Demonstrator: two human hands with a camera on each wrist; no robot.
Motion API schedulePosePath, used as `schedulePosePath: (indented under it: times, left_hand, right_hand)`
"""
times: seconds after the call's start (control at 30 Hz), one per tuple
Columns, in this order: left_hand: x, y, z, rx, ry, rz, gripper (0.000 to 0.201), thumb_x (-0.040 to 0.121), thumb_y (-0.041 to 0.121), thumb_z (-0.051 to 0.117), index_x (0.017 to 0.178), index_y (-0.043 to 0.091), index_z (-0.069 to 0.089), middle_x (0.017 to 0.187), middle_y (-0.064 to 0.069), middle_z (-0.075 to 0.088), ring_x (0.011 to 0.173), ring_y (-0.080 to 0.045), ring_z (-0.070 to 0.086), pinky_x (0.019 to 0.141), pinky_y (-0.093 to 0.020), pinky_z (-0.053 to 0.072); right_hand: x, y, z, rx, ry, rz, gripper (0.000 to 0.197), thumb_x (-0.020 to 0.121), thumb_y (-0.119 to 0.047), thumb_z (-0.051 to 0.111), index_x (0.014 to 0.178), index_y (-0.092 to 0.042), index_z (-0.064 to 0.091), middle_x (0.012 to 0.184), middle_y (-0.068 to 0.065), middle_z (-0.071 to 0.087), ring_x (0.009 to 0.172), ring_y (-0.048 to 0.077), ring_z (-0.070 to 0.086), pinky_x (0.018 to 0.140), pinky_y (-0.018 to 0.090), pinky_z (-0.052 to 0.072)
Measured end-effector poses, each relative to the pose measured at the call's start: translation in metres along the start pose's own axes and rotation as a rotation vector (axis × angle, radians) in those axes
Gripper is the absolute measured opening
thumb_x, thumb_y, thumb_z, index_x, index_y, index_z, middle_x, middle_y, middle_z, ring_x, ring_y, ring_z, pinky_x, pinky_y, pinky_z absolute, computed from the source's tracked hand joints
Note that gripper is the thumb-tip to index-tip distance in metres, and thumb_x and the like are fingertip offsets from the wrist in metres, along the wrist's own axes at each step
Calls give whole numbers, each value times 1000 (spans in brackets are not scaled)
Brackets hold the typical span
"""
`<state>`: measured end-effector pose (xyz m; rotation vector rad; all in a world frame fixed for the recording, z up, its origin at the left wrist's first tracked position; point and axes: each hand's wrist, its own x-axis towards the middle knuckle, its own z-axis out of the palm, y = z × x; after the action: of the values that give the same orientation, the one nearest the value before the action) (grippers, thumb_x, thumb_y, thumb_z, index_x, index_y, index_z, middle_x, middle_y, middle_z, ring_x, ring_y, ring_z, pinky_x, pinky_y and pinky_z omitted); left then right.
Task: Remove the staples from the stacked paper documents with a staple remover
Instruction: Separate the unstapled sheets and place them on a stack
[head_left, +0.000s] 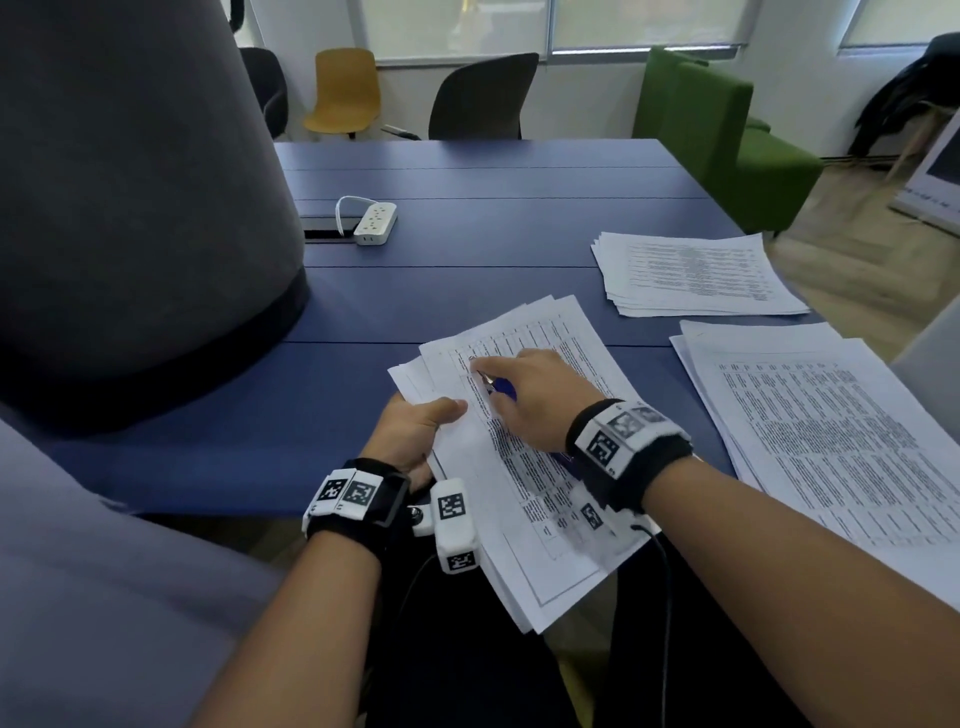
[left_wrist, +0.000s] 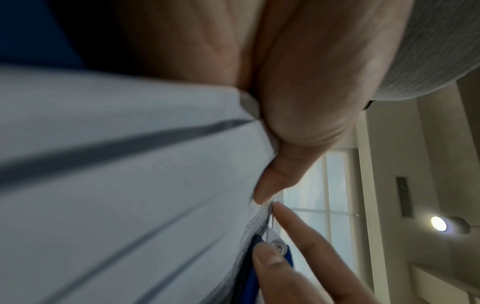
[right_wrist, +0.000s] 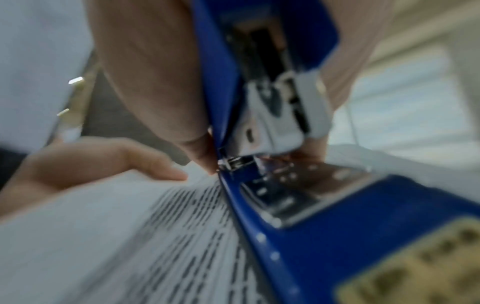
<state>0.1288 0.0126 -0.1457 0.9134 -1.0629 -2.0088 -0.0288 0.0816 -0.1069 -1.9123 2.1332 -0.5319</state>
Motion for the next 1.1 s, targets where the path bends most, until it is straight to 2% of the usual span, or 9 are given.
schedulePosePath:
  times: [0.1,0.2,0.47,0.6,0.73,0.8,0.9,1.0,1.1]
  left_hand:
    - [-1,0,2,-3,-3,-4,45,88,-21,50,129,-4,60,121,-29,69,107,-49,68,91,-63,56]
    - [-3,2,4,4,-8,-2,43,89,-21,49,126,-4,62,118,-29,70,104,-47,70,87,-60,58]
    - [-6,4,6,16,12,-7,43,89,-20,50,127,-4,62,118,-27,71,100,-44,72,84,-55,60]
    - [-6,6,7,25,9,-29,39,89,-21,49,122,-5,63,107,-24,75,87,-38,75,71,-48,63]
    - [-6,7,5,23,-15,-38,40,88,-22,48,122,-4,62,108,-25,74,90,-40,75,73,-50,63]
    - [-7,7,4,8,-26,-38,41,88,-22,47,123,-5,62,110,-27,73,91,-41,74,73,-51,63]
    - [-5,5,2,-8,-24,-40,42,88,-22,47,125,-7,60,112,-30,72,92,-44,73,72,-52,62]
    - [-2,3,1,0,-13,-34,43,88,-22,48,127,-8,59,116,-31,70,97,-46,72,77,-54,61]
    - [-1,1,-1,-6,-16,-26,44,88,-21,47,129,-7,59,121,-32,68,101,-44,71,85,-55,60]
  right_hand:
    - [-2,11,-6,105,-11,-3,41,98,-32,55,139,-35,54,124,0,65,112,20,58,93,24,40]
    - [-1,9,-6,78,-37,-28,42,99,-29,53,140,-30,52,126,3,65,116,23,57,96,29,42]
    - [4,3,-1,112,-103,50,23,96,-27,48,118,-24,50,79,-2,55,84,27,56,72,34,42]
    - [7,8,-13,173,-152,122,37,89,-32,61,122,-36,45,80,-1,58,75,18,59,60,30,45]
    - [11,13,-24,290,-203,170,43,89,-34,68,125,-41,47,91,1,65,78,18,68,75,36,59]
    - [17,15,-23,399,-216,191,39,85,-33,73,120,-39,56,90,0,70,77,17,67,88,40,57]
    - [24,20,-22,470,-207,210,38,77,-38,79,113,-40,65,109,-5,71,101,15,66,104,39,48]
    - [21,18,-21,431,-188,208,40,83,-34,76,120,-43,63,105,-5,70,98,17,67,99,30,49]
    - [14,0,-22,108,-116,70,50,91,-29,63,139,-40,55,114,-3,65,93,15,61,89,24,47]
